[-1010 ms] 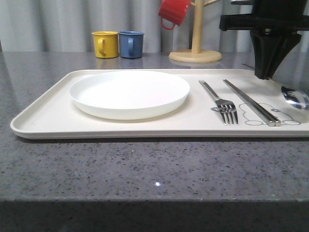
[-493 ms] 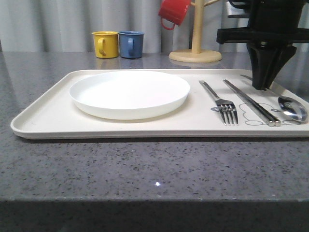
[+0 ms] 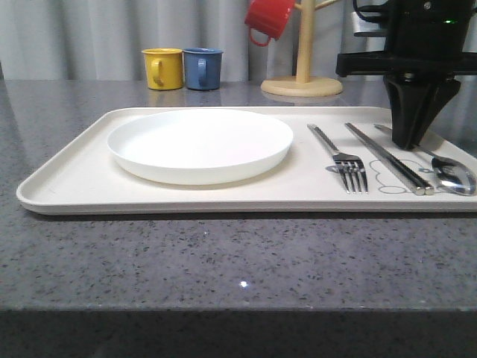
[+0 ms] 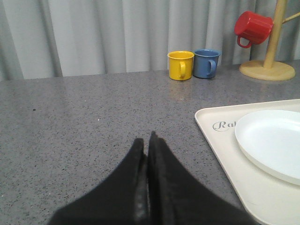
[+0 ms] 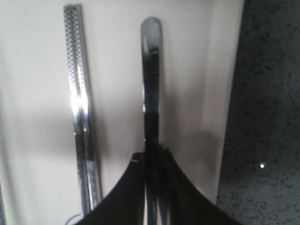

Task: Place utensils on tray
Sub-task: 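Lower the spoon onto the tray beside the chopsticks and release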

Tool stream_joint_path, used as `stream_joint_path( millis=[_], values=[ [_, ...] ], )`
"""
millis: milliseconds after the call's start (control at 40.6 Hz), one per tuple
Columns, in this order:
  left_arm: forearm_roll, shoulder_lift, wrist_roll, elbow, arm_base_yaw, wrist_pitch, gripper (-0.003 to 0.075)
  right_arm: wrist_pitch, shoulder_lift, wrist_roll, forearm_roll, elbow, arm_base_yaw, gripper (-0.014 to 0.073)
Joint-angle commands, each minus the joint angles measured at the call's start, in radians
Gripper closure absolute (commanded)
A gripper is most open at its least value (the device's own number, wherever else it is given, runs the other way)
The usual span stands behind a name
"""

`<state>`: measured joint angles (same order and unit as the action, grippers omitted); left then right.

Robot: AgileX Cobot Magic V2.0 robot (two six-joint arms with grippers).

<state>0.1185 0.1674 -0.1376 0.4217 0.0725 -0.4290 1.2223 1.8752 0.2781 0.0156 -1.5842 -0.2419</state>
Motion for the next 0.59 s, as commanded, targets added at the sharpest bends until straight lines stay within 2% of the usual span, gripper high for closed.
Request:
stream_joint_path(
  millis=[0, 99, 246, 567],
  values=[
    [0.007, 0.010, 0.009, 0.025, -0.002, 0.080, 0.0738, 0.111, -0.046, 0.007, -0.016, -0.012, 0.000, 0.0538],
    [0.007, 0.010, 0.009, 0.025, -0.002, 0.080, 0.0738, 0.108, -0.046, 0.007, -0.016, -0.012, 0.000, 0.0407],
    [0.007, 0.010, 0.009, 0.025, -0.002, 0.080, 0.0738, 0.107, -0.046, 0.007, -0.016, -0.025, 0.000, 0.0281],
    [0.007, 0.010, 0.009, 0.025, -0.002, 0.080, 0.0738, 0.114, -0.120, 0.007, -0.032, -0.151, 0.000, 0.0270]
  ],
)
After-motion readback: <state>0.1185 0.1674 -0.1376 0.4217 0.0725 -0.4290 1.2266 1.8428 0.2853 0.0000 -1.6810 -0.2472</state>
